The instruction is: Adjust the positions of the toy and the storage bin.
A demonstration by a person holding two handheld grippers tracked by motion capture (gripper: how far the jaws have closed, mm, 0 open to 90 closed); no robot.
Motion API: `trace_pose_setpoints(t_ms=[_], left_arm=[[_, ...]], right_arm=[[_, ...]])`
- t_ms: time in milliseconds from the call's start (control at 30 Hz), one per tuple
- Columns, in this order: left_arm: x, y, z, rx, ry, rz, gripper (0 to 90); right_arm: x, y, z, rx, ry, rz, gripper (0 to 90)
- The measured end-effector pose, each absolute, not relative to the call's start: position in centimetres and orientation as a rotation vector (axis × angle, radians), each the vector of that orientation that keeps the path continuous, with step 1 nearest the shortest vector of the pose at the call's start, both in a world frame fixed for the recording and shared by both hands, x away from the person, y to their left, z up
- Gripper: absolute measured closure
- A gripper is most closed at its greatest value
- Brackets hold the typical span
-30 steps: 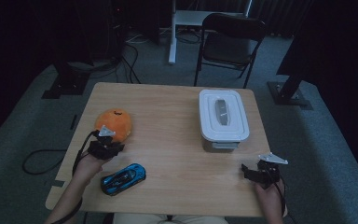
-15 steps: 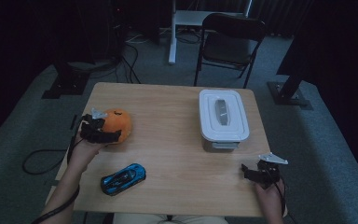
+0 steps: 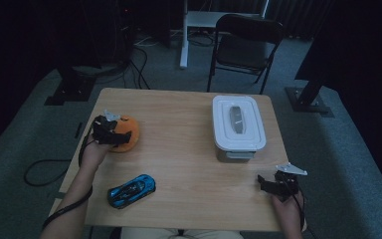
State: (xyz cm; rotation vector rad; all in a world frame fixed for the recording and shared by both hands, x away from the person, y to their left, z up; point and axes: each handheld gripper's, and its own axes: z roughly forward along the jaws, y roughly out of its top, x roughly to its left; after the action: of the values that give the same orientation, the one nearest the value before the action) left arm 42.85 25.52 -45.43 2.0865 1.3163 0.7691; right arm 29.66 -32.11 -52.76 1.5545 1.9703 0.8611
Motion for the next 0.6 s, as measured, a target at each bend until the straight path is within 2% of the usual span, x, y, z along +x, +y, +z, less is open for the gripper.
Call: trace_pose_setpoints(t_ms=[167,200,233,267,300,367,467,500,533,600], left_arm=[[43.2,25.64,-45.73,2.009,1.378,0.774,15.2],[43.28,25.59,-45.65,2.019,1.405,0.765,15.2],[43.41,25.4,-45.51,2.105,1.433,0.72,14.8],[43.52,25.27,-45.6,2.135,1.434,0.709,6.4],[43.63,25.06,-45.78,2.173,1.442,0.702,1.6],[43.69,24.91,-46.09,2.185,1.458,0.711,1.6],[43.42,25.14,-46.13,2.134,1.46,0.712,11.4],[43.27,25.11,-46.16,2.152,1.437,0.717,18.0],[43.11,25.09,-46.15,2.16,1.423,0.721,20.6],[42.87,25.26,-45.99,2.155,1.407,0.706,33.4]], right_arm=[[29.66,-32.11,-52.76,1.555,1.97,0.861,15.8],[29.66,-32.11,-52.76,1.555,1.97,0.861,15.7],[29.66,-32.11,-52.76,1.555,1.97,0.861,15.8],[29.66,-32.11,-52.76,1.555,1.97,0.861,15.7],[29.66,-32.11,-52.76,1.555,1.97,0.861,15.7],[29.66,-32.11,-52.76,1.555,1.97,0.861,15.7],[29.66,-32.11,-52.76,1.555,1.97,0.861,15.8],[29.66,-32.11,-52.76,1.555,1.97,0.861,15.7],[29.66,-32.11,-52.76,1.555,1.97,0.861,15.7],[29.66,-32.11,-52.76,1.555,1.97,0.861,15.7]])
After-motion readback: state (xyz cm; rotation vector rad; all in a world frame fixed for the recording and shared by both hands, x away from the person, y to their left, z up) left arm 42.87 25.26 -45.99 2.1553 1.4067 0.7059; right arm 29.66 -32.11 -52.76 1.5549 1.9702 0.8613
